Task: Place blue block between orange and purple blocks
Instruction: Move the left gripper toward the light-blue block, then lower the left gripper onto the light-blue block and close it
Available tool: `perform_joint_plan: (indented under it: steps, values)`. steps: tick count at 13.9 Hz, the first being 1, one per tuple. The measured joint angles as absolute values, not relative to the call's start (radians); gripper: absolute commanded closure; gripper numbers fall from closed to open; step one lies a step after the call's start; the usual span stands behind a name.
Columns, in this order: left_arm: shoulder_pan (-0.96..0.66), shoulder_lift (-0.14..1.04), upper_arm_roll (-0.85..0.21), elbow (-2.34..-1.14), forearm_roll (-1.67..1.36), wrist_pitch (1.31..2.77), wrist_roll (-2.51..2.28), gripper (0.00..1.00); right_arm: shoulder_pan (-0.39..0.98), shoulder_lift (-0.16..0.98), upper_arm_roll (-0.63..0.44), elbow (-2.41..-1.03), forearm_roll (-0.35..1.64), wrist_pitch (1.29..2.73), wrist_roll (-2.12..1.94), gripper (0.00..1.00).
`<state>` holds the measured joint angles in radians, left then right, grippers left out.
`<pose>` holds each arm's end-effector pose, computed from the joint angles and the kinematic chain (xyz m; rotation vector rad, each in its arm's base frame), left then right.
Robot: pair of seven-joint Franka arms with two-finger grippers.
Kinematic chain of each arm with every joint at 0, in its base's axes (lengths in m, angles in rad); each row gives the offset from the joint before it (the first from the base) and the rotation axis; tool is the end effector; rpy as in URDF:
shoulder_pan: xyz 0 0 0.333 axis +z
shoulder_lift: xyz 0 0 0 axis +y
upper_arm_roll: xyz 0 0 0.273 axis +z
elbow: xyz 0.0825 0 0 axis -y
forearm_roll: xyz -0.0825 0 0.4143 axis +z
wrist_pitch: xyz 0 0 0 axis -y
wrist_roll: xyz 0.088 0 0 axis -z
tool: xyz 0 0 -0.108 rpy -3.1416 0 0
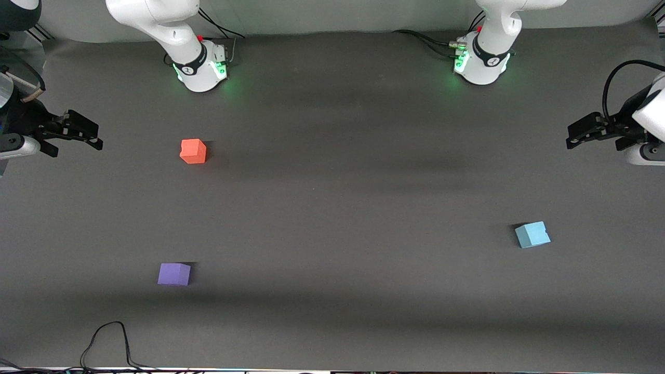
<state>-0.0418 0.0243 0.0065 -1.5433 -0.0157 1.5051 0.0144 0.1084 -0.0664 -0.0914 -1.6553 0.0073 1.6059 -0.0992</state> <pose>0.5838 -0.0224 0.5745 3.1242 -0.0785 -0.0979 0.5697 0.0091 0.5792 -3.1236 -0.1816 -0.0270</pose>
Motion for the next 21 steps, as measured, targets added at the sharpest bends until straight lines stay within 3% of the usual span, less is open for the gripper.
perform_joint_plan:
  steps: [12,16,21]
  values:
    - [0.027,0.061,0.048,-1.568,-0.015,1.576,0.043,0.00,0.117,-0.065,-0.083,-1.657,0.008,1.589,-0.099,0.00]
    - [0.035,0.130,0.048,-1.575,-0.015,1.670,0.043,0.00,0.117,-0.065,-0.083,-1.657,0.008,1.576,-0.099,0.00]
    - [0.062,0.297,0.048,-1.583,-0.015,1.830,0.043,0.00,0.117,-0.064,-0.083,-1.657,0.008,1.570,-0.099,0.00]
